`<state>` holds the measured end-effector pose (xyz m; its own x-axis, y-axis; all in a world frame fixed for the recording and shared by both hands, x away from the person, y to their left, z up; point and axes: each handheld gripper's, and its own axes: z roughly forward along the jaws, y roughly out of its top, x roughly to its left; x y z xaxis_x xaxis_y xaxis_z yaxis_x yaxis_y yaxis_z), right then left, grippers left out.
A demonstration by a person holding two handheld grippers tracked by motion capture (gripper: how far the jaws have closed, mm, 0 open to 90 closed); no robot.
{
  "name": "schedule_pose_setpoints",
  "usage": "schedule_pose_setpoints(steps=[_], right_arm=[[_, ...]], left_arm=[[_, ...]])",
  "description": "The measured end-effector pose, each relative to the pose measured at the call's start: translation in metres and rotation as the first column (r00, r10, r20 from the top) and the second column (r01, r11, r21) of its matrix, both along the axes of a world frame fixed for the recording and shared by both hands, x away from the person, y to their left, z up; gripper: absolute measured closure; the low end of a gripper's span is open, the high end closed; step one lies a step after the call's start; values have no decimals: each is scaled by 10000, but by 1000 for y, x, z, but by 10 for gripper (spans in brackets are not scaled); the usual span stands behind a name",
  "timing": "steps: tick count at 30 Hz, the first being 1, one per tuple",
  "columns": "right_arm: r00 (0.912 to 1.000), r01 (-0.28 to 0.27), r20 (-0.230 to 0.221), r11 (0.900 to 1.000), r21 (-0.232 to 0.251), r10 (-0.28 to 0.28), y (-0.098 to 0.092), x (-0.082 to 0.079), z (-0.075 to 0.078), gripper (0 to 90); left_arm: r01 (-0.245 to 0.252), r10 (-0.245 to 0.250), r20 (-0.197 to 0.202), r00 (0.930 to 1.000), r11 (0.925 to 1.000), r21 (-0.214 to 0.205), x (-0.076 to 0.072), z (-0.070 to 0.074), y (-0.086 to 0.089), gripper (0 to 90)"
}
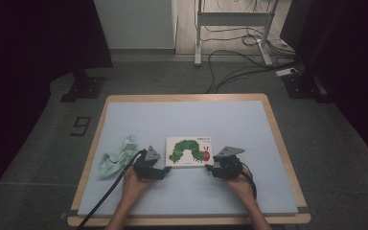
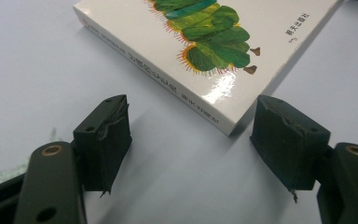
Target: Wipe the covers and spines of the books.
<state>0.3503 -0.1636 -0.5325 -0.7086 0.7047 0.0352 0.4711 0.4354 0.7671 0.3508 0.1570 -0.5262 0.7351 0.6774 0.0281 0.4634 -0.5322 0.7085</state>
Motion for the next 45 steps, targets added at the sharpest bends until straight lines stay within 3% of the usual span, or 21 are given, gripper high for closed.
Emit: schedule_pose_setpoints(steps=[9, 13, 16, 23, 29, 35, 38, 42, 45], right_arm=[[10000, 59, 31, 10000, -59, -59, 2, 3, 0, 459], [9999, -99, 49, 9999, -73, 99, 3, 3, 0, 416], [9999, -66, 124, 9997, -244, 69, 3, 2, 1, 376], [9995, -259, 163, 9993, -256, 264, -4, -6, 12, 265], [9993, -212, 295, 9986, -481, 227, -18, -18, 23, 194], [9993, 167, 355, 9982, -571, -146, -41, -32, 29, 129], [9991, 352, 249, 9968, -724, -335, -53, -38, 27, 113], [9977, 673, 81, 9930, -974, -668, -67, -44, 18, 0], [9946, 1030, -2, 9876, -1183, -1038, -75, -46, 9, 0]], left_arm=[[-324, 324, 19, 9995, 9995, -40, 7, 0, 1, 277], [-544, 544, -208, 9983, 9985, 6, 7, 1, 2, 229], [-371, 372, -266, 9990, 9993, 16, 3, 3, 3, 154], [13, -15, -191, 9998, 10000, -87, -13, 15, 6, 93], [193, -195, 47, 9998, 9989, 423, -30, 23, 11, 12], [261, -260, -53, 9996, 9993, 257, -43, 23, 21, 0], [203, -199, -122, 9997, 9992, 331, -49, 18, 27, 0], [75, -60, -349, 9994, 9990, 452, -52, 8, 36, 0], [10, 16, -543, 9985, 9988, 494, -52, -1, 40, 0]])
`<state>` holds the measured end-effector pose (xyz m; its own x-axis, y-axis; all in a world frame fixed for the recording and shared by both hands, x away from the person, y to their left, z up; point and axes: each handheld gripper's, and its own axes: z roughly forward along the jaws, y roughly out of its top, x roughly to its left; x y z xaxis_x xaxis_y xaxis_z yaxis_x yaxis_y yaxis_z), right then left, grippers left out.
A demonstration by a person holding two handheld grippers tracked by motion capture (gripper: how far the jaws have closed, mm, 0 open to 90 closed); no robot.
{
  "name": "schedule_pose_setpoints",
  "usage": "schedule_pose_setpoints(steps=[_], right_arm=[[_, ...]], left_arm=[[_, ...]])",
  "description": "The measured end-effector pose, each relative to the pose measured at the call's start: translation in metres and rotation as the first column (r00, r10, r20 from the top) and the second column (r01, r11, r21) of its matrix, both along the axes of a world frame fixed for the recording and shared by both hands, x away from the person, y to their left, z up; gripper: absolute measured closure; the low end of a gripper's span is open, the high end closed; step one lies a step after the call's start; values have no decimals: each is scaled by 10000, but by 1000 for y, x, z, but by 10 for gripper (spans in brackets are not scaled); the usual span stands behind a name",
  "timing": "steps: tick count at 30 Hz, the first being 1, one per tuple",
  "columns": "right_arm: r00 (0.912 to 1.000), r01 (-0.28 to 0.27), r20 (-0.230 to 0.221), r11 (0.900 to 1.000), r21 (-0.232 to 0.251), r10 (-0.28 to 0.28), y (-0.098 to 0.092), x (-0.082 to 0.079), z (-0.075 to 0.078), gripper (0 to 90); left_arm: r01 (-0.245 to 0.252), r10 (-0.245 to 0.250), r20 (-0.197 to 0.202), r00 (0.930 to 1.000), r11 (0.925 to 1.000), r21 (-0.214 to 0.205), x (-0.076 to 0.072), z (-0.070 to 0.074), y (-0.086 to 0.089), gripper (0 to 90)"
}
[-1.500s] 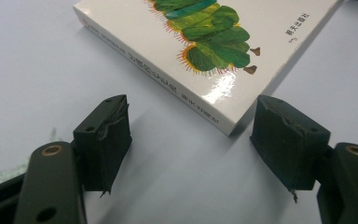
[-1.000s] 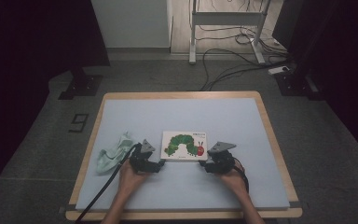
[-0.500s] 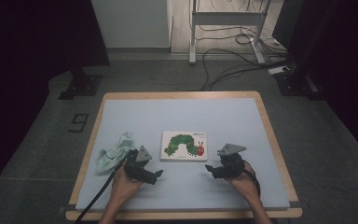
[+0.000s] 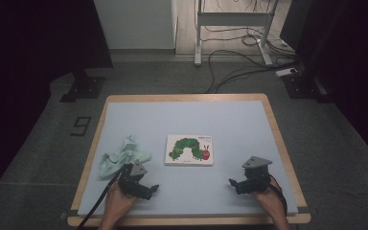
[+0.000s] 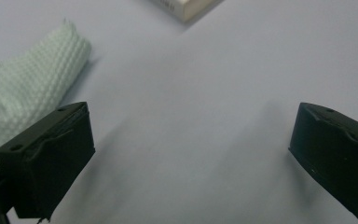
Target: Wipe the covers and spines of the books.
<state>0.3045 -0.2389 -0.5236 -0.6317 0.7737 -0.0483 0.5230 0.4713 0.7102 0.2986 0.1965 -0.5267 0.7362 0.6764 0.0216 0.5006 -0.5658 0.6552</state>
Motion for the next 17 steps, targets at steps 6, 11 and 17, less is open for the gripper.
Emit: schedule_pose_setpoints(steps=[6, 11, 17], right_arm=[[9982, 472, -393, 9975, 528, -452, -12, 2, -12, 0], [9984, 463, -354, 9977, 492, -446, -11, 1, -13, 0], [9986, 447, -310, 9978, 499, -432, -12, 1, -13, 0]], left_arm=[[-92, 88, -180, 9998, 9997, -228, 1, -2, 2, 0], [-84, 80, -179, 9998, 9997, -241, 1, -2, 2, 0], [-85, 80, -191, 9998, 9997, -248, 1, -2, 2, 0]])
